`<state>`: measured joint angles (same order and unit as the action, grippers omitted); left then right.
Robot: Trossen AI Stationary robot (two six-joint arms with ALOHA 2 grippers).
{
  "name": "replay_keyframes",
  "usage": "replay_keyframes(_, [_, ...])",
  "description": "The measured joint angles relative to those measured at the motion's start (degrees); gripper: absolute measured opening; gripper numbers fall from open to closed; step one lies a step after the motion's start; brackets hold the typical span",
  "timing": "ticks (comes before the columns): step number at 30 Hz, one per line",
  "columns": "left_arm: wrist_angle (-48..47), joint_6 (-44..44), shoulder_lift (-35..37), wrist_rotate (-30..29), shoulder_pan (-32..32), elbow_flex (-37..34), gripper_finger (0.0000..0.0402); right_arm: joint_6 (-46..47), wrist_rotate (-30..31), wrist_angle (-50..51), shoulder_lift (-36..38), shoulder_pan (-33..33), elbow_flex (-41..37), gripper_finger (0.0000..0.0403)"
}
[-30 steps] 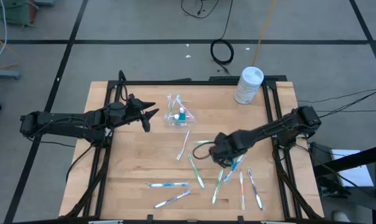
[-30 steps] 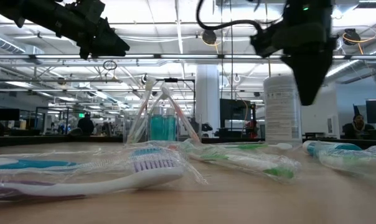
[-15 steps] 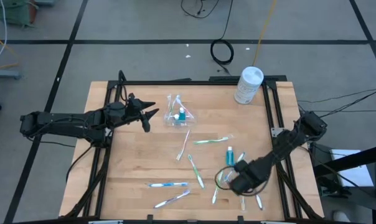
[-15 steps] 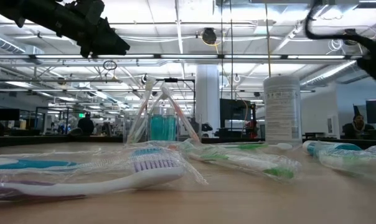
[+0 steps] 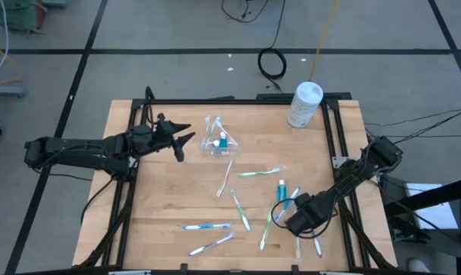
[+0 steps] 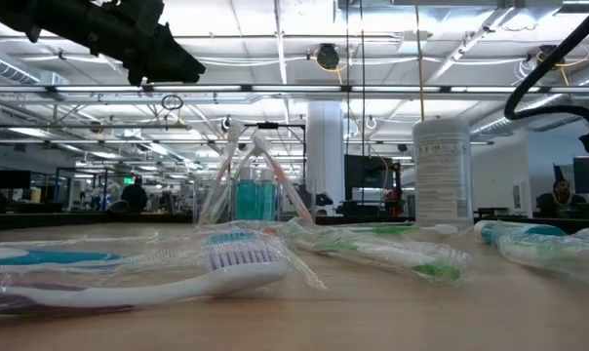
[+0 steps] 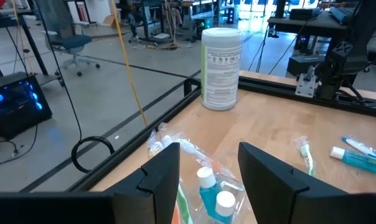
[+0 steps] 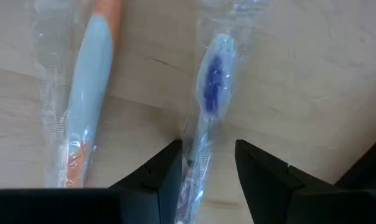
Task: Pick & Place toothbrushing station
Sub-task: Put the purple toothbrush into the transparent organizer
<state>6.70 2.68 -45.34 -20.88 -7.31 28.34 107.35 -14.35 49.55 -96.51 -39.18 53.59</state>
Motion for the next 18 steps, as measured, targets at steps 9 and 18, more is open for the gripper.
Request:
replay_keyframes(9, [0.02,0.04,0.00,0.00,0.00,0.00,0.0170,-3.15,-0.36,-6.58,-0.06,1.58,-4.99,0.0080])
replay_keyframes(18, [0.59,0.17,0.00,0.00,-0.02,0.00,0.0170,-13.24,1.12,-7.07,1.71,1.60,-4.99,0.0017])
